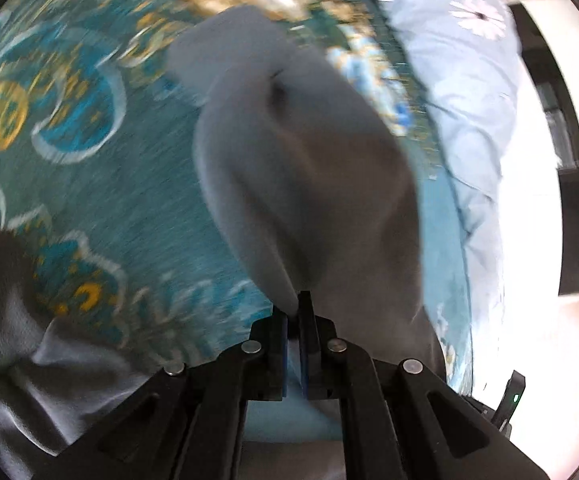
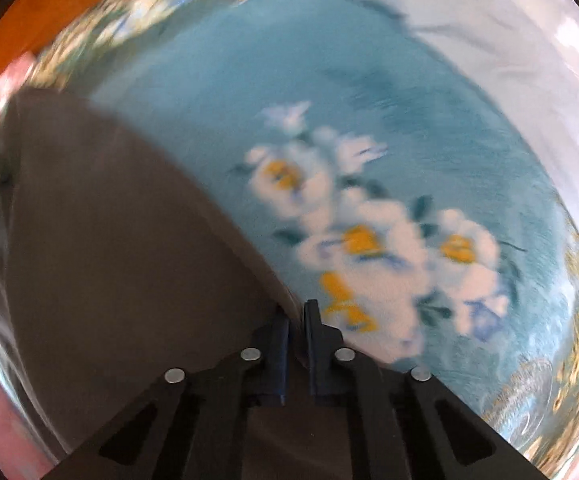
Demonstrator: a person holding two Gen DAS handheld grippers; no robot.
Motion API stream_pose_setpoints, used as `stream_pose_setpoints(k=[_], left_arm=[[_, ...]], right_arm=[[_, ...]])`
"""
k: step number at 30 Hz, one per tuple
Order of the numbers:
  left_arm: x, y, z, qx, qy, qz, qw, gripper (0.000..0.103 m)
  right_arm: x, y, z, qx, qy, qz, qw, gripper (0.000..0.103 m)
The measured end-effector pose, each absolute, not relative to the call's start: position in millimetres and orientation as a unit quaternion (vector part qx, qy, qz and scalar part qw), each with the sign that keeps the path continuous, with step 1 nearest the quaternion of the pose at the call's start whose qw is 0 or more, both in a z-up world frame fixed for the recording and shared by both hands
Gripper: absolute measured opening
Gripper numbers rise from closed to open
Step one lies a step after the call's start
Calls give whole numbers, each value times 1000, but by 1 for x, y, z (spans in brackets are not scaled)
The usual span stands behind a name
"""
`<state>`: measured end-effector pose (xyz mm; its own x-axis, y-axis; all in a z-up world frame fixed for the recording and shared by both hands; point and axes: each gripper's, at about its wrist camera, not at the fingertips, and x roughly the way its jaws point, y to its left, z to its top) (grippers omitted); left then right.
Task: Fold clothes
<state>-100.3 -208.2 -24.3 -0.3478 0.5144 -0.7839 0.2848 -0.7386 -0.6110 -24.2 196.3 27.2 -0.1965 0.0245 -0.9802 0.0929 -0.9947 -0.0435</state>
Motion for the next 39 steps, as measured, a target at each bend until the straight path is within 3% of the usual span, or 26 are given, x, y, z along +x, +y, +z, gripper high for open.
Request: stream_pose_setpoints(k=[10, 12, 18, 20, 22, 33, 39], left_arm=[[-113, -207, -34, -582, -356, 726, 84, 5], [-114, -210, -30, -578, -359, 727, 89, 9], [-87, -229, 2, -551, -365, 744, 98, 31], [-57, -247, 14, -542, -369, 748, 102, 33], [-61, -274, 27, -537, -372, 750, 103, 33], [-21, -260, 36, -543, -349, 756, 110, 34], [-1, -298, 43, -535, -332, 774, 63, 34]], right_arm=[[-38, 194, 20, 644, 63, -762, -34, 10], [-37, 196, 24, 640, 54, -766, -41, 12], [-24, 210, 65, 590, -25, -805, -66, 41], [-15, 214, 77, 577, -55, -812, -63, 50], [3, 229, 82, 574, -86, -812, -60, 50], [138, 270, 87, 570, -180, -793, -116, 53], [194, 296, 95, 562, -215, -786, -145, 55]])
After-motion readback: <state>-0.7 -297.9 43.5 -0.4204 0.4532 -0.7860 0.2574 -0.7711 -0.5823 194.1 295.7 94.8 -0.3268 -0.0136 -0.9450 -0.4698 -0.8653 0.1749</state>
